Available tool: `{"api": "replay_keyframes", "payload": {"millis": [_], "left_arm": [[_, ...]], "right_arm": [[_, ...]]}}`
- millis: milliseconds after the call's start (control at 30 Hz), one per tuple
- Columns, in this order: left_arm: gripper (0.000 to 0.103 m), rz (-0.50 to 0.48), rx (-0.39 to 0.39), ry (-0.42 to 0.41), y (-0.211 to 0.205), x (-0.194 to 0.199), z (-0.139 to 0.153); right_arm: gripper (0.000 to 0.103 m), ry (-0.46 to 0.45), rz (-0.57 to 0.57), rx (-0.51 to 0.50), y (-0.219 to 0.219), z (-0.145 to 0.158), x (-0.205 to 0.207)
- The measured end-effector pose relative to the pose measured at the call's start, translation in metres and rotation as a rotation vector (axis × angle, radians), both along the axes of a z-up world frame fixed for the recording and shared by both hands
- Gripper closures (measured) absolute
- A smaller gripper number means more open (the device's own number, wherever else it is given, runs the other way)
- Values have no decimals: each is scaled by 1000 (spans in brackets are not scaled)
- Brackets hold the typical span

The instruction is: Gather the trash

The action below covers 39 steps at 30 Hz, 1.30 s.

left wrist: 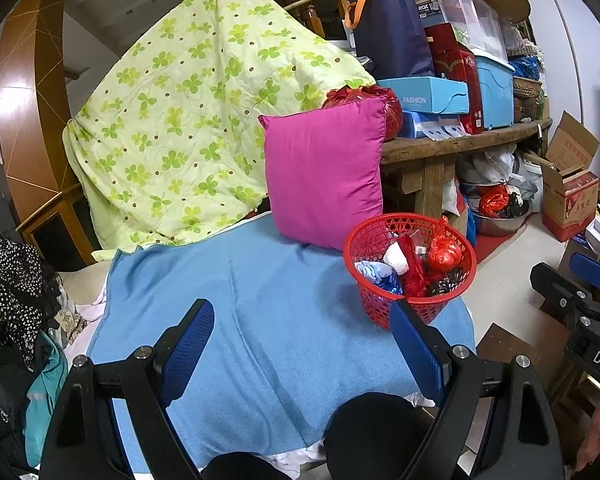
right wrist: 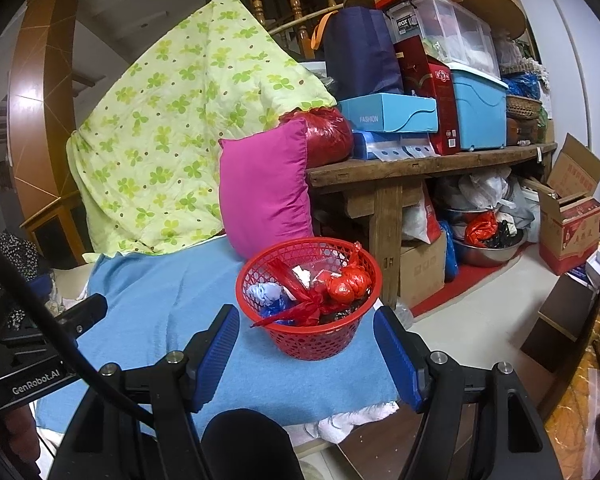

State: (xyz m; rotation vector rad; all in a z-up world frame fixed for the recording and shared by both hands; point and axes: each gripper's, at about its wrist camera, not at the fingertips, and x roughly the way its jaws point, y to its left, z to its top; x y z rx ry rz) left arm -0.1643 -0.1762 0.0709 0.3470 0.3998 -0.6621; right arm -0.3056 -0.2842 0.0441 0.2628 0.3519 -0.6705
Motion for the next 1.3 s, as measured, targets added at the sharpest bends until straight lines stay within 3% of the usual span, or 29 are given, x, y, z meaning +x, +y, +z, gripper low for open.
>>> {"api": "replay_keyframes", "payload": {"millis": [1300], "left_arm": [[13, 23, -15, 50, 16, 10, -5]], "right_arm": [[30, 30, -17, -14, 8, 7, 11]]}}
